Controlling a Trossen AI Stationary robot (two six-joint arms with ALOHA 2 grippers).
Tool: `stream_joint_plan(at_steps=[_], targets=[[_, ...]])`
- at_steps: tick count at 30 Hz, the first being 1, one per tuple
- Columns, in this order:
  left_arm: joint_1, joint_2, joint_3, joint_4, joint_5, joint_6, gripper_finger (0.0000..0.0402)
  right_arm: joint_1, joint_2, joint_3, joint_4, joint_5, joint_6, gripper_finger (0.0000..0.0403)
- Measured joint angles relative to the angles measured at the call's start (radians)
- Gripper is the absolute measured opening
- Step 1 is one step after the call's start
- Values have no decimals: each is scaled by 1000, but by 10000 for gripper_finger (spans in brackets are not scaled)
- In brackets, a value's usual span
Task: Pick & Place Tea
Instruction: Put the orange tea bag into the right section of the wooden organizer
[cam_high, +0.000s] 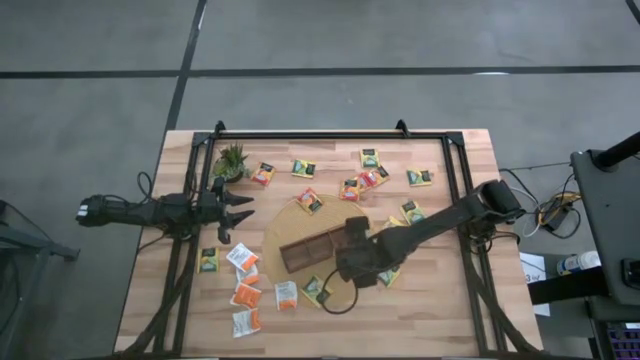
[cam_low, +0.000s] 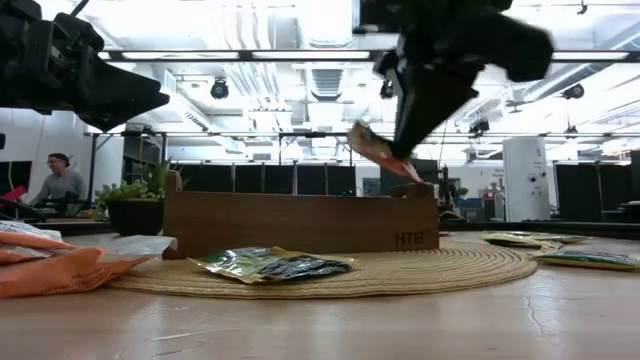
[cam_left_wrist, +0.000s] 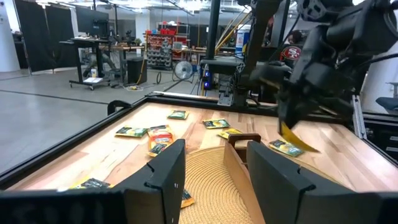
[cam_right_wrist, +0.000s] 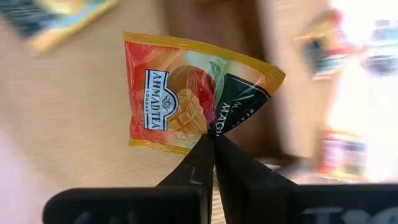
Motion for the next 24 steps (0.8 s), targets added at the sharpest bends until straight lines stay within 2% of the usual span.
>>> stream_joint_plan(at_steps=[3,11,24], targets=[[0,0,0,0,0,0,165,2,-2,-3,-7,143,-40,9],[0,1,0,0,0,0,165,8,44,-29,-13,408,-90,8],[0,2,0,0,0,0,165,15,167,-31,-23,512,-168,8]])
